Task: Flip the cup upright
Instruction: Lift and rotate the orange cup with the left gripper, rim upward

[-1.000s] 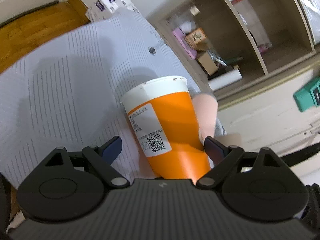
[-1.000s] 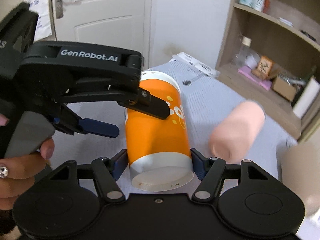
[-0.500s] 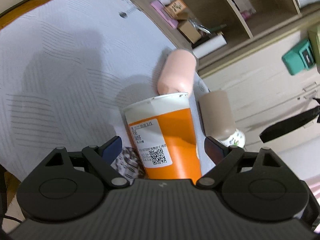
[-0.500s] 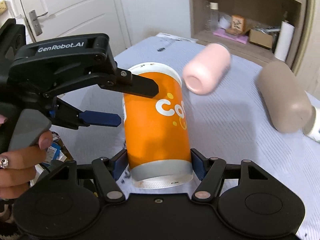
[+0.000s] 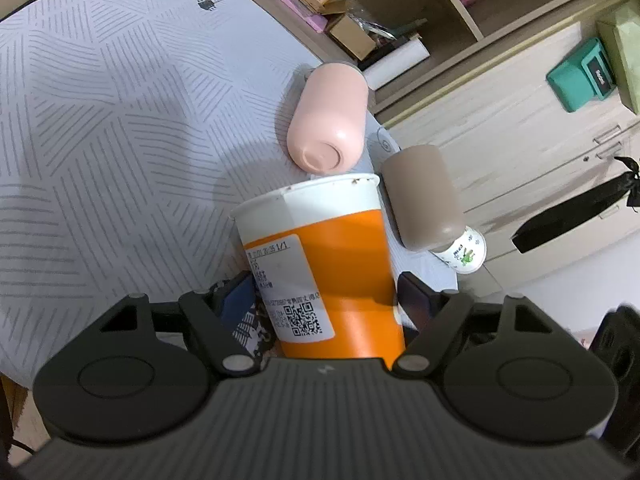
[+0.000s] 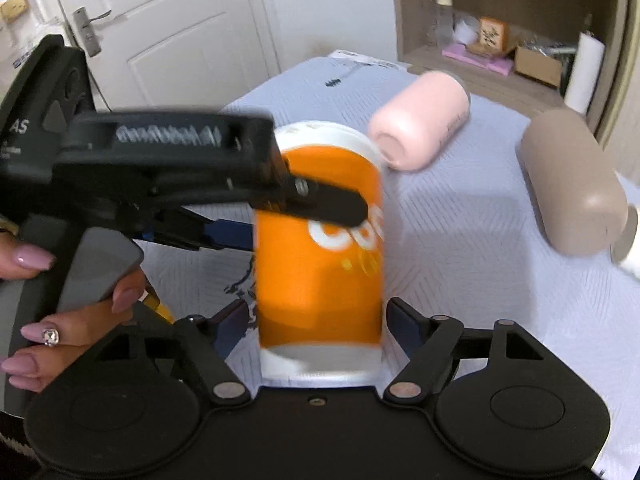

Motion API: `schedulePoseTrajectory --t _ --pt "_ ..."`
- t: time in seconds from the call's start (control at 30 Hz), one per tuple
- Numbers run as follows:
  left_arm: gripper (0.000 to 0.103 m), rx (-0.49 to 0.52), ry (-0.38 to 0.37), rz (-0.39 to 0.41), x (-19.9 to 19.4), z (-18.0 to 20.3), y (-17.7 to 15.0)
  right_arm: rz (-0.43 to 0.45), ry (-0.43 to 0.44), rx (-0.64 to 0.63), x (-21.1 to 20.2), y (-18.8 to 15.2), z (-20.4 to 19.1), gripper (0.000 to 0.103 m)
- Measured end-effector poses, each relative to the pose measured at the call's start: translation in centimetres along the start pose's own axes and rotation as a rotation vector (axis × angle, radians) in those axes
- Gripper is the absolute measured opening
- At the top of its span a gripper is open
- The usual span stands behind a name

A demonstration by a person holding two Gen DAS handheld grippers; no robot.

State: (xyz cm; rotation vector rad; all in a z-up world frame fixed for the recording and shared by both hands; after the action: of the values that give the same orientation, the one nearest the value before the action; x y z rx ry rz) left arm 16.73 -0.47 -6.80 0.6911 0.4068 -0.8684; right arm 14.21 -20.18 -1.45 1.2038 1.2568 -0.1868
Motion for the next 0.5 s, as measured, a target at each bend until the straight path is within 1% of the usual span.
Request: schedulePoseTrajectory --t 0.1,0.2,0.27,0.4,0.5 --pt "0.076 0.029 -0.005 0.005 -0.2 0.2 -0.1 0.022 -0.006 -0.023 0.0 0.8 0.2 0.081" --pt "0.074 0.099 -0.015 0.024 -0.7 1.0 -0.3 0.030 0.006 -0.022 0.3 1.4 0.4 0.079" --pt "0.073 0.160 -0.018 0.052 -1.3 1.8 -0.6 0.042 0.008 -0.036 0.2 1.4 0.3 0.079" --pt "0.070 0.256 -0.058 0.080 -2.5 3.2 -1.0 0.101 -0.023 -0.050 -1.2 0.6 -0.4 0.079" --pt "0.069 0.328 -0.071 0.087 -3.1 4.5 -1.6 0.148 -0.030 -0.022 -2.3 -0.2 -0.1 0.078"
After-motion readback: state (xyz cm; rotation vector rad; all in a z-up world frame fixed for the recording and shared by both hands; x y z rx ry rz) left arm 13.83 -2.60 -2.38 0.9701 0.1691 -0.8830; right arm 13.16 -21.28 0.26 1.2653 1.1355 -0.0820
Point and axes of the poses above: each gripper's, at about its wrist camera, not at the fingertips, and x roughly the way its jaws point, z to its right, y to its top, the point moved 1 cm from there along x, roughly the way its jaws point, and after that the axes turned 1 degree about -z, right-handed, at the moved point
